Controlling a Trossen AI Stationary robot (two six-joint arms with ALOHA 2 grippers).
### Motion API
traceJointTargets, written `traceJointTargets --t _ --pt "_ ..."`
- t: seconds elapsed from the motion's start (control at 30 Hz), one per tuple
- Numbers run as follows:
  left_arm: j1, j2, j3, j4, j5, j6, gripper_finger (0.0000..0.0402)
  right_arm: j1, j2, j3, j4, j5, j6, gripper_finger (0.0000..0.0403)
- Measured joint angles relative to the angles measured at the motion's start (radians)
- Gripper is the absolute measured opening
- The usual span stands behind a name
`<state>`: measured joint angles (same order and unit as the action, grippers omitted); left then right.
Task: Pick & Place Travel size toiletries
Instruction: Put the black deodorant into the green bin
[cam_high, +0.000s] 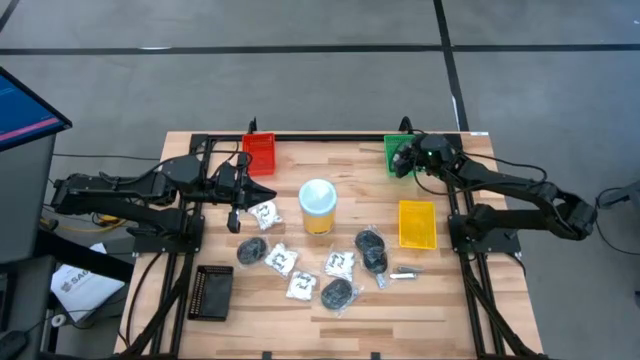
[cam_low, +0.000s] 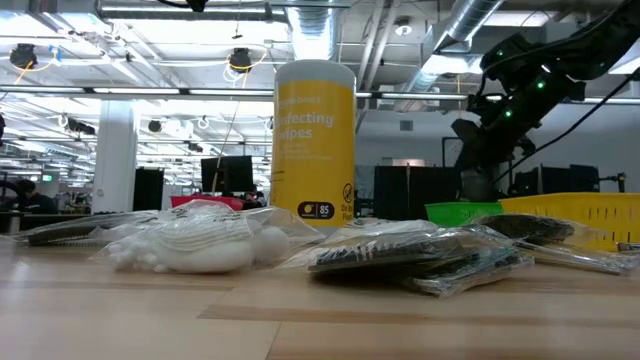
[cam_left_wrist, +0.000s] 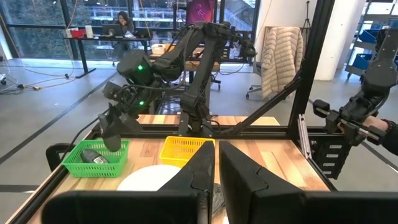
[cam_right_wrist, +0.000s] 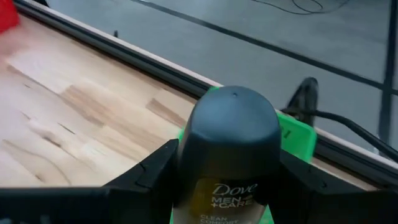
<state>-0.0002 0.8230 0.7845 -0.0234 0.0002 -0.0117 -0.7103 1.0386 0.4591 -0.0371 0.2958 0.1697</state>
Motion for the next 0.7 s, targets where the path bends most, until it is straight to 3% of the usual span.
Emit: traceJointTargets --t 0.7 --pt "0.000 0.000 0.000 0.000 0.000 0.000 0.0016 -0.040 0.002 -0.090 0.098 0.020 0.040 0.0180"
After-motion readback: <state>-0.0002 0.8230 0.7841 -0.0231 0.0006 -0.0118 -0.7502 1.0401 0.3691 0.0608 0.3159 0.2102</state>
